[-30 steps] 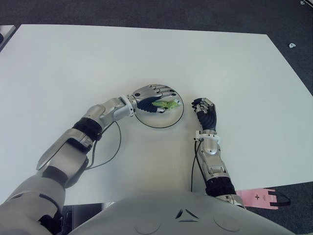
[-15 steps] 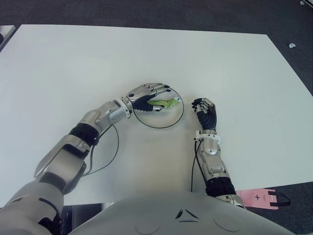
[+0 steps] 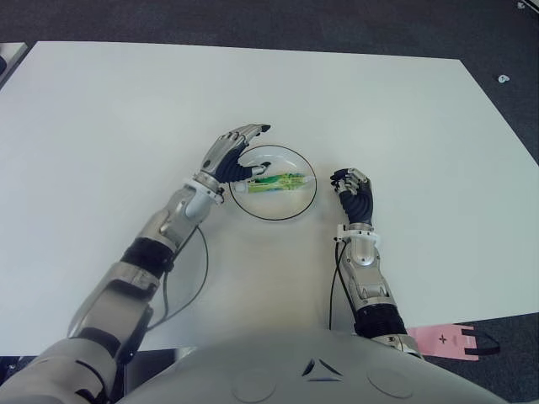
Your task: Put the toothpaste on the table into the plate.
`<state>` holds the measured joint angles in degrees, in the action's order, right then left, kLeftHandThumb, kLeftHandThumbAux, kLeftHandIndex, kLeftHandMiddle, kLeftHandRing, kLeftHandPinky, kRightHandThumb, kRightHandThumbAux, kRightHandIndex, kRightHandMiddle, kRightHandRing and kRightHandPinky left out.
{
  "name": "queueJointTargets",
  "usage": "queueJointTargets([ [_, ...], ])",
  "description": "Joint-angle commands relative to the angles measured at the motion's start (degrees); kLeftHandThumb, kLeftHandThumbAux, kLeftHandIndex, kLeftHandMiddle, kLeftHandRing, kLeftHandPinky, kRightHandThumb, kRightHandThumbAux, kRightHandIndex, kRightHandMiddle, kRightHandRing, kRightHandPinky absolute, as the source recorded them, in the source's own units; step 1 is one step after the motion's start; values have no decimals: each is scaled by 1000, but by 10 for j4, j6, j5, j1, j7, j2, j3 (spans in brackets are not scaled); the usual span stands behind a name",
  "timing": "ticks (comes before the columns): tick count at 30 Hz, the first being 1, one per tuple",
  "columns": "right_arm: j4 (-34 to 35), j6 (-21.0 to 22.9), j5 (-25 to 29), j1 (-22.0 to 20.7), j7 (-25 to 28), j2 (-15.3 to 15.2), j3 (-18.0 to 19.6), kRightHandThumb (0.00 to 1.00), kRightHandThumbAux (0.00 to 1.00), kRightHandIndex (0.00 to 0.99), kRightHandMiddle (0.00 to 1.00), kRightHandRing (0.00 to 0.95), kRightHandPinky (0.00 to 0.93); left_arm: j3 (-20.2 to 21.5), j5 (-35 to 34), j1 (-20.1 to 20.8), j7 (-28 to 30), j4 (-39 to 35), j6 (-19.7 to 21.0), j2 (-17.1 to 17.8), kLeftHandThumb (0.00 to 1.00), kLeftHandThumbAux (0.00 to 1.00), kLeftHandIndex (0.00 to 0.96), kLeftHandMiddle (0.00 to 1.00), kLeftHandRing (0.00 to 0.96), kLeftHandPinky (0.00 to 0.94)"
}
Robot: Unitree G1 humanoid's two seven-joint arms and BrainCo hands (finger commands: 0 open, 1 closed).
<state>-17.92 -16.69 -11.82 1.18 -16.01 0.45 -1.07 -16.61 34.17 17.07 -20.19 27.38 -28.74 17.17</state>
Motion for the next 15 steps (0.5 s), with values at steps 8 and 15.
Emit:
queueJointTargets([
  [8,-69,57,0,43,8,0,-2,710,729,425,496,477,476,71,-67,-84,-51,-68,74,-76,678,735,412,412,409,374],
  [15,-78,53,2,37,7,1,-1,710,728,426,497,485,495,101,-145,-114,-16,-107,84,-102,688,730,420,425,403,371],
])
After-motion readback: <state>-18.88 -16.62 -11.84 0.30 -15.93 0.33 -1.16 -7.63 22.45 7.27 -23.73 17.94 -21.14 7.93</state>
